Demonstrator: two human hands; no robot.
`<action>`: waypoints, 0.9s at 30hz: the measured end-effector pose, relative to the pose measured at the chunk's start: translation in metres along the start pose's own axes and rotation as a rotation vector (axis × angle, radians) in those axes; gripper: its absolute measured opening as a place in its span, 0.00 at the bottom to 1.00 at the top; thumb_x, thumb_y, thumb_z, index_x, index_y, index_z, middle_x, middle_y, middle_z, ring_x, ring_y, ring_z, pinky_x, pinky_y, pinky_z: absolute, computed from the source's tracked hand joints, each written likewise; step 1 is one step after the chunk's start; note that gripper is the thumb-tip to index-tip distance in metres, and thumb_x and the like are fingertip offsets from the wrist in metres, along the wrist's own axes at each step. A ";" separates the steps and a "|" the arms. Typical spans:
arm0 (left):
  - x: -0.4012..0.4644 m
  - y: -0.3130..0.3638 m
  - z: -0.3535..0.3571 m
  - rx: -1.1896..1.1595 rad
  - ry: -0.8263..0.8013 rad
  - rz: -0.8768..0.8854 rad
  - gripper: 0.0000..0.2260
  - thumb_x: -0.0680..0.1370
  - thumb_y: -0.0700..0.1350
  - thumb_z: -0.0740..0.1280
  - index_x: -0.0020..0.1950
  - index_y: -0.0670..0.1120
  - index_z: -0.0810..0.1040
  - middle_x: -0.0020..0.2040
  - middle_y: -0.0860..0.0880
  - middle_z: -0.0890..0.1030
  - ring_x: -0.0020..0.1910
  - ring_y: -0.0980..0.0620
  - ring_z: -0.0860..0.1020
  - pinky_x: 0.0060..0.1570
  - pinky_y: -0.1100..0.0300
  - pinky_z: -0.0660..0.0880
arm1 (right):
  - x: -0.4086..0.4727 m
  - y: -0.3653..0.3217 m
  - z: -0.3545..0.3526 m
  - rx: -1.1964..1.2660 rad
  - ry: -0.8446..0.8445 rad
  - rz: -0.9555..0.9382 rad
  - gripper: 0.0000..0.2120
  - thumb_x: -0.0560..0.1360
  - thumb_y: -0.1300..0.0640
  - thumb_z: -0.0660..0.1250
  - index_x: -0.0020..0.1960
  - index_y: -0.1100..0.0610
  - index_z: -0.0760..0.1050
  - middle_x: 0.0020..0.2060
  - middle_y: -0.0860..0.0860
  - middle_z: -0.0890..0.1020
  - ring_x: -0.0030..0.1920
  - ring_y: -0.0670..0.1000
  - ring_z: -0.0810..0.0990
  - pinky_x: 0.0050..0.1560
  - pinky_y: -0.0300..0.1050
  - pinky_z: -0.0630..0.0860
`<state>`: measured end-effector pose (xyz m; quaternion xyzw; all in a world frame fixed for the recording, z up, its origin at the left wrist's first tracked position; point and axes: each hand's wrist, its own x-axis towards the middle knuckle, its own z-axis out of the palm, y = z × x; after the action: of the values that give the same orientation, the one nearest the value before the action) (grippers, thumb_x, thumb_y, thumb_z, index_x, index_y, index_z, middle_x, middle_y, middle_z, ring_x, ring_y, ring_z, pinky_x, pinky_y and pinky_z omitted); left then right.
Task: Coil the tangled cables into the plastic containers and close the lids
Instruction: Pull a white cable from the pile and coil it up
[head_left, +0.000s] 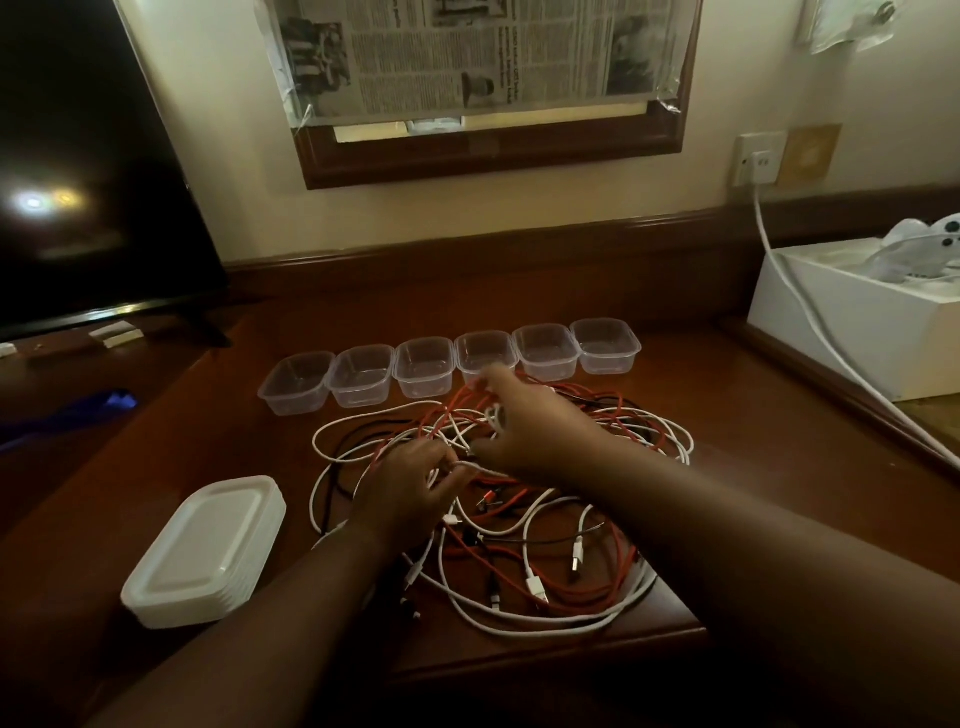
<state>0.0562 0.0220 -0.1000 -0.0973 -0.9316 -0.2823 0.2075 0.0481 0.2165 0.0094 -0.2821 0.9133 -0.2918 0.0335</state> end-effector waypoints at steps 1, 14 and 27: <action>0.000 0.004 -0.002 -0.003 0.005 -0.006 0.17 0.74 0.67 0.59 0.40 0.55 0.75 0.39 0.57 0.76 0.41 0.58 0.75 0.41 0.55 0.75 | 0.001 0.000 0.001 -0.206 -0.055 -0.005 0.26 0.76 0.50 0.70 0.70 0.53 0.65 0.55 0.53 0.79 0.51 0.52 0.80 0.46 0.43 0.78; 0.000 -0.003 0.003 -0.108 -0.076 -0.135 0.10 0.81 0.50 0.64 0.41 0.51 0.77 0.36 0.52 0.77 0.37 0.53 0.76 0.42 0.46 0.77 | 0.001 -0.004 -0.002 0.333 0.032 0.006 0.09 0.82 0.55 0.60 0.45 0.55 0.73 0.38 0.53 0.77 0.36 0.51 0.74 0.37 0.42 0.72; 0.004 0.007 0.001 -0.113 0.098 0.024 0.07 0.78 0.51 0.64 0.48 0.51 0.79 0.43 0.58 0.77 0.45 0.58 0.76 0.45 0.53 0.77 | 0.001 0.005 -0.002 0.789 0.232 0.117 0.07 0.78 0.63 0.65 0.42 0.56 0.69 0.32 0.51 0.73 0.29 0.47 0.70 0.27 0.39 0.70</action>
<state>0.0542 0.0290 -0.0954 -0.1061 -0.9016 -0.3364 0.2502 0.0439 0.2201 0.0082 -0.1605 0.7436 -0.6469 0.0522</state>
